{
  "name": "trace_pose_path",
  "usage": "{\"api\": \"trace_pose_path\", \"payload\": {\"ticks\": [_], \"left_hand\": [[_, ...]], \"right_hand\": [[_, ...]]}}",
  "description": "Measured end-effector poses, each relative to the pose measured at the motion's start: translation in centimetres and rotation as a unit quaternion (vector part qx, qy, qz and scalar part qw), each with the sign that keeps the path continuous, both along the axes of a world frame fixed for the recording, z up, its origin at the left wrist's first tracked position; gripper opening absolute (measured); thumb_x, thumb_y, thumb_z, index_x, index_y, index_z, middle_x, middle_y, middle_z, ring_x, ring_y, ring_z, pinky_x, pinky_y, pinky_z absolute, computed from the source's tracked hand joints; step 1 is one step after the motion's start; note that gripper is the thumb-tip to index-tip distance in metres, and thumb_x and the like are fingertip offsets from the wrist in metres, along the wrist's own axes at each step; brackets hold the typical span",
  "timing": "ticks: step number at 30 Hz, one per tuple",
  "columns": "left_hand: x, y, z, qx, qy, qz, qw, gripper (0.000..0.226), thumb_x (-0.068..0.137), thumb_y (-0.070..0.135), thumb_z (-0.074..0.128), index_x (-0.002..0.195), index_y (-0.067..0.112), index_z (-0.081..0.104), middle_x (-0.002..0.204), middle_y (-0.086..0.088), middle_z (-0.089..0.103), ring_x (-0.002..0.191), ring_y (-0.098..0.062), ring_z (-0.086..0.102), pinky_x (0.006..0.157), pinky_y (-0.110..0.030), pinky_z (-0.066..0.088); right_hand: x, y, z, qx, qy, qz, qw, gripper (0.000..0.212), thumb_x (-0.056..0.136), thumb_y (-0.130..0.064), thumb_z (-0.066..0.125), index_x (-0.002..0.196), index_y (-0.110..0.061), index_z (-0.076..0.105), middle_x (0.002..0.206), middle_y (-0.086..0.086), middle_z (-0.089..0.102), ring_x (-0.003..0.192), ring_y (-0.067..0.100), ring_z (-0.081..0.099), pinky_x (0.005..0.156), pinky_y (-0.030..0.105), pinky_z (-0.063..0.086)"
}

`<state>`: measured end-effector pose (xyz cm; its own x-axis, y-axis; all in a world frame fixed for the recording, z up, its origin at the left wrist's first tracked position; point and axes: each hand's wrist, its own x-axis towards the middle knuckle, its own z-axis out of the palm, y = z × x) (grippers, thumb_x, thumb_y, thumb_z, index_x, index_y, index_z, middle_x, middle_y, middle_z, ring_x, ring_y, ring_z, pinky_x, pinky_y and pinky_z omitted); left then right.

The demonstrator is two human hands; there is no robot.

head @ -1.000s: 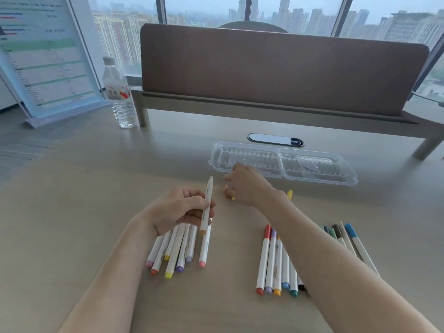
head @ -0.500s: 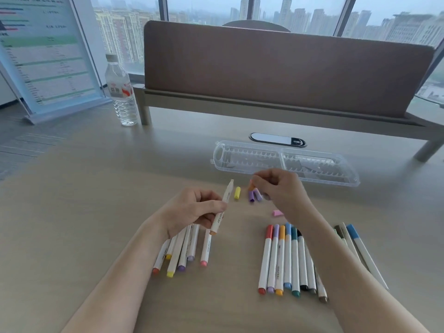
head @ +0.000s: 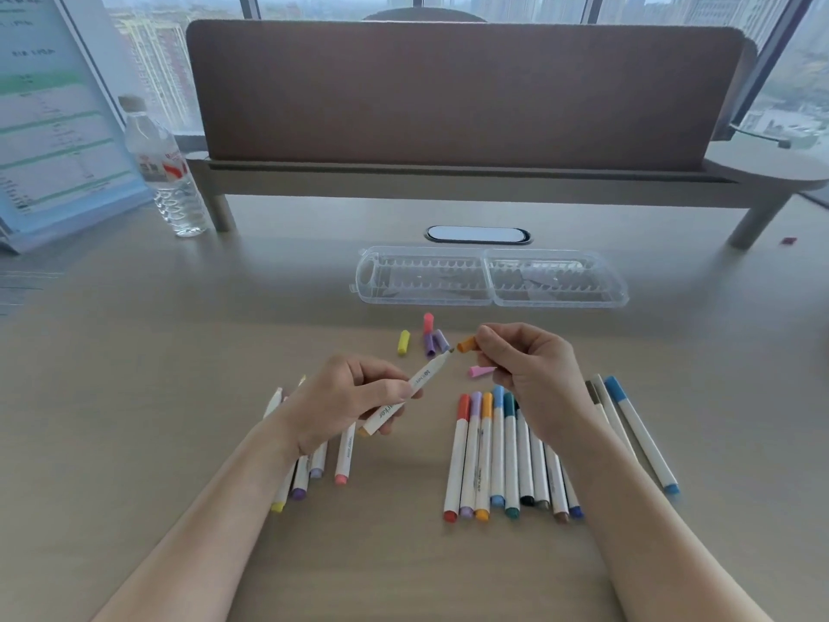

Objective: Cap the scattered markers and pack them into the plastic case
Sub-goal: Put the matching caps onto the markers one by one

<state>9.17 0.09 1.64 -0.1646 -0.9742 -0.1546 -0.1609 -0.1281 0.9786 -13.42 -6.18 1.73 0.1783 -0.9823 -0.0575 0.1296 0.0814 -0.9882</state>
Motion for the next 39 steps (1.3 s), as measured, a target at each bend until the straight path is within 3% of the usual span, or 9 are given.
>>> {"api": "trace_pose_path", "payload": {"ticks": [7,11,15,19,26,28,32,39], "left_hand": [[0.1,0.1,0.1,0.003,0.001,-0.011,1.000,0.018,0.096,0.006,0.060,0.097,-0.001,0.076,0.061,-0.006,0.059,0.056,-0.018,0.053,0.059,-0.025,0.049],[0.0,0.0,0.0,-0.007,-0.005,-0.003,1.000,0.018,0.096,0.007,0.061,0.096,0.002,0.078,0.062,-0.007,0.059,0.056,-0.018,0.053,0.061,-0.027,0.049],[0.0,0.1,-0.1,-0.017,-0.005,-0.015,1.000,0.017,0.090,0.013,0.068,0.096,0.001,0.078,0.062,-0.006,0.061,0.056,-0.018,0.053,0.058,-0.028,0.049],[-0.2,0.1,-0.2,-0.049,0.002,-0.024,0.999,0.021,0.086,0.019,0.072,0.094,0.001,0.078,0.065,-0.009,0.061,0.056,-0.019,0.055,0.056,-0.029,0.050],[-0.3,0.1,0.1,-0.058,-0.006,-0.014,0.998,0.023,0.082,0.022,0.071,0.093,0.004,0.080,0.068,-0.010,0.063,0.057,-0.021,0.058,0.055,-0.028,0.051],[0.0,0.2,0.5,-0.026,-0.020,-0.032,0.999,0.023,0.081,0.024,0.072,0.093,0.007,0.081,0.069,-0.011,0.067,0.060,-0.022,0.061,0.057,-0.028,0.052],[-0.7,0.2,1.1,0.035,-0.039,-0.028,0.998,0.027,0.077,0.028,0.077,0.091,0.004,0.078,0.074,-0.010,0.071,0.064,-0.020,0.066,0.057,-0.026,0.054],[-2.7,1.0,0.7,0.055,-0.203,-0.008,0.978,0.033,0.079,0.033,0.084,0.095,0.007,0.069,0.072,-0.004,0.075,0.064,-0.021,0.074,0.059,-0.028,0.060]], "right_hand": [[0.4,0.3,-0.4,-0.042,0.034,-0.007,0.999,0.013,0.083,-0.020,0.074,0.090,-0.009,0.074,0.087,0.020,0.075,0.072,0.026,0.064,0.058,0.023,0.050],[0.7,0.5,-0.2,-0.057,0.058,0.007,0.997,0.021,0.075,-0.028,0.076,0.087,-0.011,0.076,0.075,0.014,0.073,0.061,0.014,0.057,0.059,0.027,0.046],[1.0,0.7,-0.6,-0.078,0.094,0.025,0.992,0.005,0.083,-0.018,0.077,0.078,-0.018,0.077,0.065,0.011,0.064,0.056,0.014,0.048,0.059,0.029,0.042],[1.1,0.8,-0.3,-0.091,0.081,0.048,0.991,0.010,0.090,-0.006,0.070,0.080,-0.006,0.072,0.077,0.029,0.066,0.054,0.017,0.047,0.056,0.028,0.044],[1.2,0.3,-0.1,-0.096,0.073,0.079,0.990,0.012,0.091,-0.007,0.068,0.079,-0.003,0.068,0.081,0.031,0.067,0.054,0.019,0.047,0.054,0.028,0.044],[1.1,0.3,-0.4,-0.097,0.096,0.080,0.987,0.010,0.090,-0.010,0.071,0.081,-0.005,0.073,0.078,0.026,0.068,0.055,0.016,0.048,0.055,0.026,0.044],[1.0,0.2,-0.6,-0.116,0.160,0.021,0.980,0.006,0.085,-0.021,0.078,0.081,-0.017,0.079,0.063,-0.002,0.068,0.052,0.003,0.052,0.053,0.017,0.044],[-1.1,-0.7,-0.2,-0.061,0.127,-0.058,0.988,0.011,0.085,-0.024,0.077,0.090,-0.014,0.078,0.075,0.001,0.075,0.049,-0.001,0.053,0.057,0.020,0.045]]}}
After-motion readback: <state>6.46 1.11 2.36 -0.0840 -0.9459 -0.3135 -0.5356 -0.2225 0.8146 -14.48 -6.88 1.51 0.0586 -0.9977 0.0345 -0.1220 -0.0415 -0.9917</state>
